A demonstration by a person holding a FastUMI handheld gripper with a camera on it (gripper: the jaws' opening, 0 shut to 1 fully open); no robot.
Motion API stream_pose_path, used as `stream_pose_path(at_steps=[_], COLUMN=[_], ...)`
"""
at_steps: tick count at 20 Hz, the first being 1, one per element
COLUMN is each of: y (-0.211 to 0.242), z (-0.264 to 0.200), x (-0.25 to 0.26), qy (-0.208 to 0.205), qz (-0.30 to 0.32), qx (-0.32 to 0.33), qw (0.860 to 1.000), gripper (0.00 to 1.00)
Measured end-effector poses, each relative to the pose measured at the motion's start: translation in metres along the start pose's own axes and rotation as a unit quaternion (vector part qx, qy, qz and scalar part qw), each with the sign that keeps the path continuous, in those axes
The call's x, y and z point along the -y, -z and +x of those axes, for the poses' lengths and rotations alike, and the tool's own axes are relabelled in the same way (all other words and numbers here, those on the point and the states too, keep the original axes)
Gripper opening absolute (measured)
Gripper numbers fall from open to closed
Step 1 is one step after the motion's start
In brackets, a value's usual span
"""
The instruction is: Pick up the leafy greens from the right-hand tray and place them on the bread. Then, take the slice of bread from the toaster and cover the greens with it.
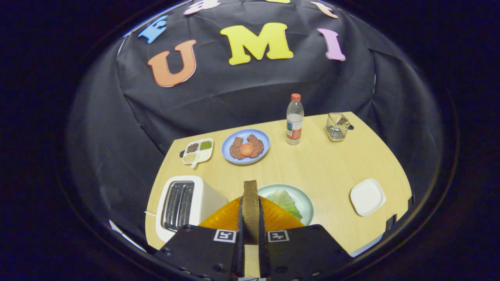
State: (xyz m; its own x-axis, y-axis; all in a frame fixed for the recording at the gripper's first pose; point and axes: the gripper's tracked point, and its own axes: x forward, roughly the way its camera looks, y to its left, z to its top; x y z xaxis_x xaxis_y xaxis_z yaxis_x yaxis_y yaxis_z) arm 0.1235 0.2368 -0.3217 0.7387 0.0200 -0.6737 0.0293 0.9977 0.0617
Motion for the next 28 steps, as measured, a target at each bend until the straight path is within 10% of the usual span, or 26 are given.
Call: stream_pose_path(at_steps=[28], y=[0.059], z=[0.125], x=[0.069], qy=[-0.036], qz=[0.043], qx=[-0.123], qw=[0.991], gripper=[0.15])
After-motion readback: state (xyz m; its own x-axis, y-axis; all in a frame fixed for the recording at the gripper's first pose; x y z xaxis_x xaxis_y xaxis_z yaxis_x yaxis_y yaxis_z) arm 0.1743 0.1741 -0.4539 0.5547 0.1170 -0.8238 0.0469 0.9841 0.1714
